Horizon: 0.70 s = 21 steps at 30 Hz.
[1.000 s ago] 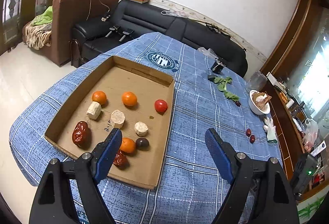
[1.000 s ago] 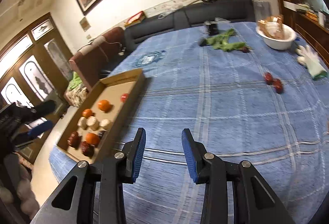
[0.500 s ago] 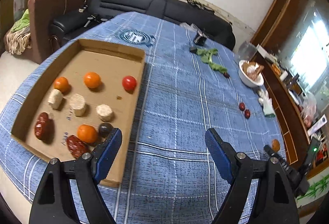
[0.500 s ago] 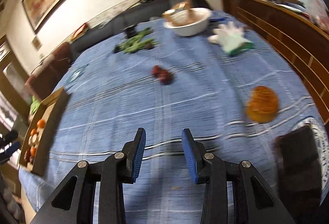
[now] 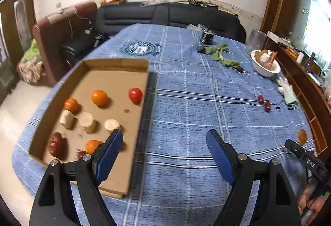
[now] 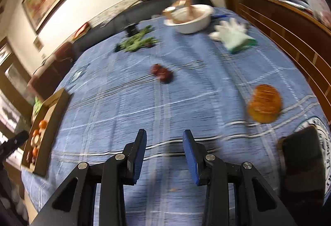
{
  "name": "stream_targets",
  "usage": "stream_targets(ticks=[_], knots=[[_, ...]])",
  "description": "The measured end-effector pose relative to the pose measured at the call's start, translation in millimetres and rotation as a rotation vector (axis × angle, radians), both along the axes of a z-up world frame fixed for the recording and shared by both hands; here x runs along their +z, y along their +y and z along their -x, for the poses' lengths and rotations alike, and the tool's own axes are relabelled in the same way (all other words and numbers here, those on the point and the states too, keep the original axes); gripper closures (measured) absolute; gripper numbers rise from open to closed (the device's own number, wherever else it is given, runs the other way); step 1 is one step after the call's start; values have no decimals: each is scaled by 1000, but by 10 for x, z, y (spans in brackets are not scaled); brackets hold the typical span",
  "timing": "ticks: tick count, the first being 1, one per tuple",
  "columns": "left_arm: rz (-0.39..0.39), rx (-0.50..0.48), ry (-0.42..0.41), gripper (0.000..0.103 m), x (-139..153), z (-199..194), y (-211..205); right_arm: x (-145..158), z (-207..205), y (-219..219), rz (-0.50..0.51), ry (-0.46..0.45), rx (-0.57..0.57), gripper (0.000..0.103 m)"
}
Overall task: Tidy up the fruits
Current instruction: 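Move both open tools back toward the two red dates on the table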
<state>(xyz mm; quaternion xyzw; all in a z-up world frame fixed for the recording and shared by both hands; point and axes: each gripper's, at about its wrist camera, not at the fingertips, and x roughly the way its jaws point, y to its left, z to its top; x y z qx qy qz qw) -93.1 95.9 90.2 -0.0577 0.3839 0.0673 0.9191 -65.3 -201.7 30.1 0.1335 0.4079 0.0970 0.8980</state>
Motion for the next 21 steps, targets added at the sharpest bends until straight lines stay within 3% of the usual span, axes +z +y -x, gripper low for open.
stream_targets(ticks=[10,21], knots=[[-153,49,-48,21,96,202,31,110,220,885,35,-23,225,63],[-139,52,-46,21,85,291,144,74,301,1144,43,-6,269,63]])
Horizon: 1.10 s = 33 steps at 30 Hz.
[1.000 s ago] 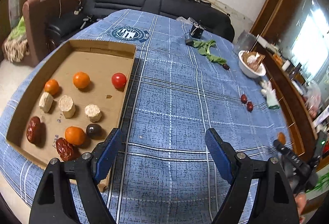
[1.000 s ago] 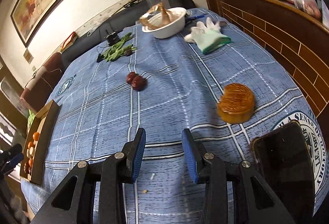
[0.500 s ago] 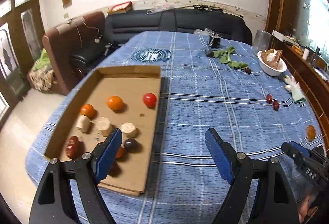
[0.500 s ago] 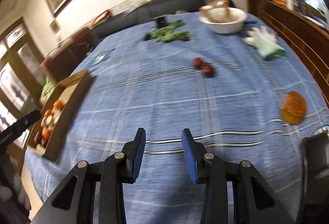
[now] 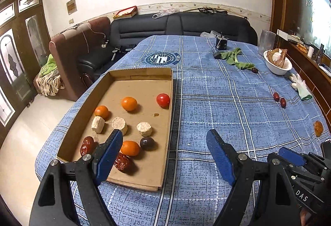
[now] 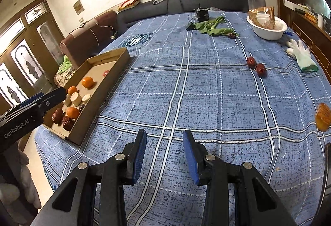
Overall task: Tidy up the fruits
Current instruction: 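Move both open tools back toward the two red dates on the table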
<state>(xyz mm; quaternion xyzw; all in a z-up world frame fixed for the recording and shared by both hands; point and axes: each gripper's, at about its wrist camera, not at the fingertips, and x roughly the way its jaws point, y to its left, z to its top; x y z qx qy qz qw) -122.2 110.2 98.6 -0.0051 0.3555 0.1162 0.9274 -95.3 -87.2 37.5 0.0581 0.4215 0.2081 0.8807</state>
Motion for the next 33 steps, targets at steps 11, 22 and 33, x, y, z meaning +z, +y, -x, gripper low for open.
stream_targets(ticks=[11,22,33], knots=[[29,-54,37,21,-85,-98,-72,-79,-91,-295,-3,31,-65,63],[28,-54,52,21,-95,-201,-119,-211,-238,-459,-31,61,-88,63],[64,-94,59,21,-142,-235,-195,-148,-253,-691,-36,45,-140,63]])
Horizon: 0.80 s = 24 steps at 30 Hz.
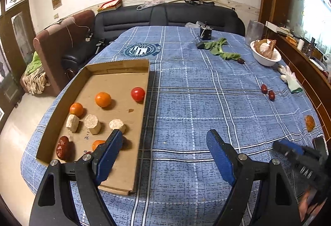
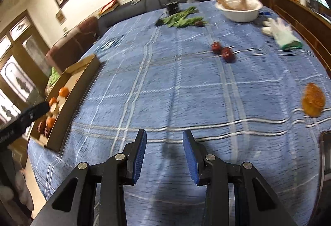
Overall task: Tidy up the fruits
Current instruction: 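Move both open tools back toward the two red dates on the table, then grasp a red date with the left tool while the right tool grasps the other date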
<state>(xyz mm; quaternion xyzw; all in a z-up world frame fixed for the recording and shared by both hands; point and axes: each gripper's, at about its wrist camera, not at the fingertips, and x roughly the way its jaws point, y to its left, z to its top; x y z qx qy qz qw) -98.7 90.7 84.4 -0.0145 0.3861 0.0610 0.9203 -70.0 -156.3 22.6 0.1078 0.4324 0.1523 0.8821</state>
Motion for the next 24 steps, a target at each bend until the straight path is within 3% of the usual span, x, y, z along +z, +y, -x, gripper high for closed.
stream_targets(ticks=[8,16,24], knots=[[43,-37,28,21,-135,-145,-48,159,-433,-535,93,-35,-169,63],[71,-34,53,21,-240,-274,-22,6,-1172,-494,113,-26,-158,64],[74,-77,83,24,-289,-491,-135,-191,-1469,-338,187,-21,-141,66]])
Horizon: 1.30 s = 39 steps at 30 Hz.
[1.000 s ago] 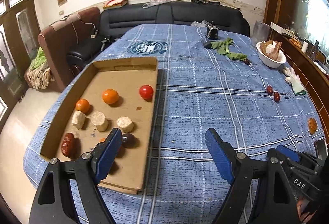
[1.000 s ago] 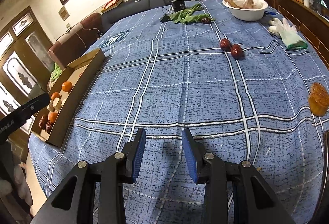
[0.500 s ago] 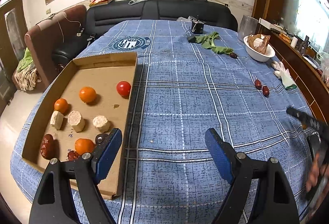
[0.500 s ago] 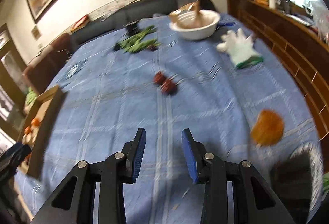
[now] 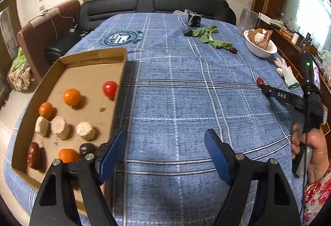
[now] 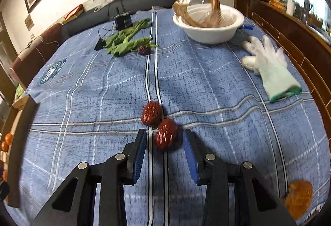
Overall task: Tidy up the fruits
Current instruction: 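Grasp a red date with the left tool while the right tool grasps the other date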
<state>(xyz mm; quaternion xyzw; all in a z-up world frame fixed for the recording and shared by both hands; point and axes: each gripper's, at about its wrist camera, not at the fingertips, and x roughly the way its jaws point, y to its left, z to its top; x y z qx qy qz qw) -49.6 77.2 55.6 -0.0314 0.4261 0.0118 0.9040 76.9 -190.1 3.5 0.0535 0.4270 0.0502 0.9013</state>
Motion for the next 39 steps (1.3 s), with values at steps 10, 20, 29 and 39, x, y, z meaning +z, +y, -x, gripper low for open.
stream_targets(ticks=[10,20,29,39], knots=[[18,-177,18,24,103,-490,-656,37,234,-302,13,-4,-96,78],[85,-345,52,30,-153,-1327,-1556,7,378,-520,-94,-6,-114,78],[128,-393,101,50,-417,-1786,-1930,-2,342,-554,-152,10,-109,78],[105,-441,94,82,-476,-1730,-2007,33,355,-499,-151,-17,-89,78]])
